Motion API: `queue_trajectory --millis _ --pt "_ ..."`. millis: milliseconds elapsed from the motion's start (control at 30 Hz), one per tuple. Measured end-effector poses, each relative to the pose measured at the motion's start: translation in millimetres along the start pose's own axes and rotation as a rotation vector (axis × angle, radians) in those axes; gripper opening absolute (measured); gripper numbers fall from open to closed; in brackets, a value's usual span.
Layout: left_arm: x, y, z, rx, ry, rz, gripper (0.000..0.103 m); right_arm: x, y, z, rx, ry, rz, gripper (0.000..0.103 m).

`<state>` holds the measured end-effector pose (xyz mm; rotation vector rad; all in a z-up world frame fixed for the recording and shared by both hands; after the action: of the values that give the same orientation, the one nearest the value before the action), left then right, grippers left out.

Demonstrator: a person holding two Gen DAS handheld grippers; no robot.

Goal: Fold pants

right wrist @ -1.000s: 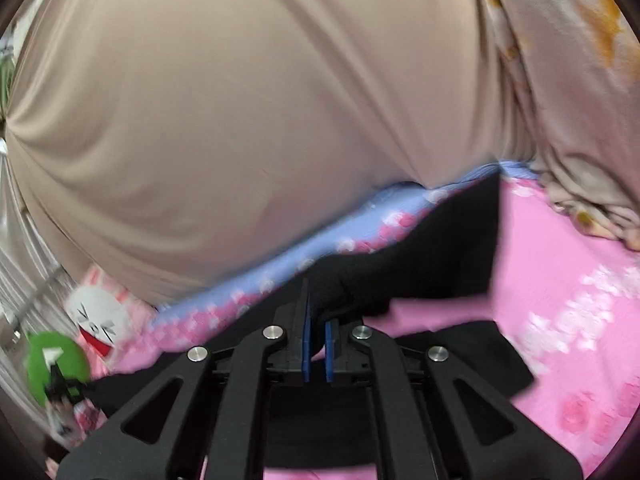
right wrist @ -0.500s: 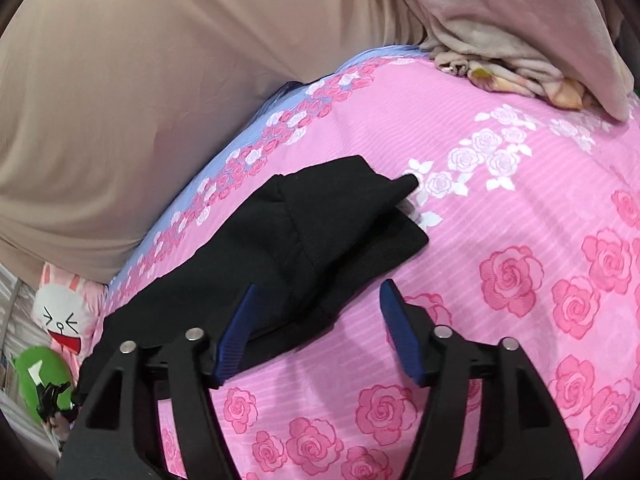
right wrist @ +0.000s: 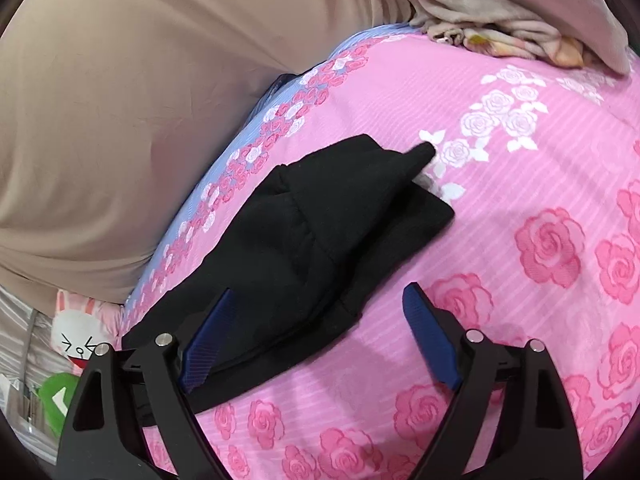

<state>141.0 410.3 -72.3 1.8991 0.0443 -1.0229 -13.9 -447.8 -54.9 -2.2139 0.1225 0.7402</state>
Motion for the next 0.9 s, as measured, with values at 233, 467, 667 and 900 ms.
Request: queue_trajectory --millis 233,467,667,900 --pt "23 26 -24 0.126 -0.02 -0.118 0.008 21 -7 -7 -0.072 0.025 0.1 0.025" --pt "-20 111 -44 0.399 0.157 -0.127 0.01 7 -22 -15 -0.162 0.086 0.082 0.017" --pt "32 2 -24 0.195 -0.008 -0.198 0.018 9 2 -9 -0.068 0.027 0.084 0.044" --pt "-7 -21 -1 0.001 0.079 -0.02 0.088 14 -2 -5 -0.053 -0.001 0.035 0.073"
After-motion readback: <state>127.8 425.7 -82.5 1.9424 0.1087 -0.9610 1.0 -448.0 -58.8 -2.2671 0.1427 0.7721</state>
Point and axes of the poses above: each gripper's, at about its wrist camera, not at the fingertips, and x roughly the way its jaws point, y to its right, z to its underside, the point moved 4 cm from there along x, roughly the way its jaws point, and after that the axes turned 11 degrees about -z, right-handed, at the moved point
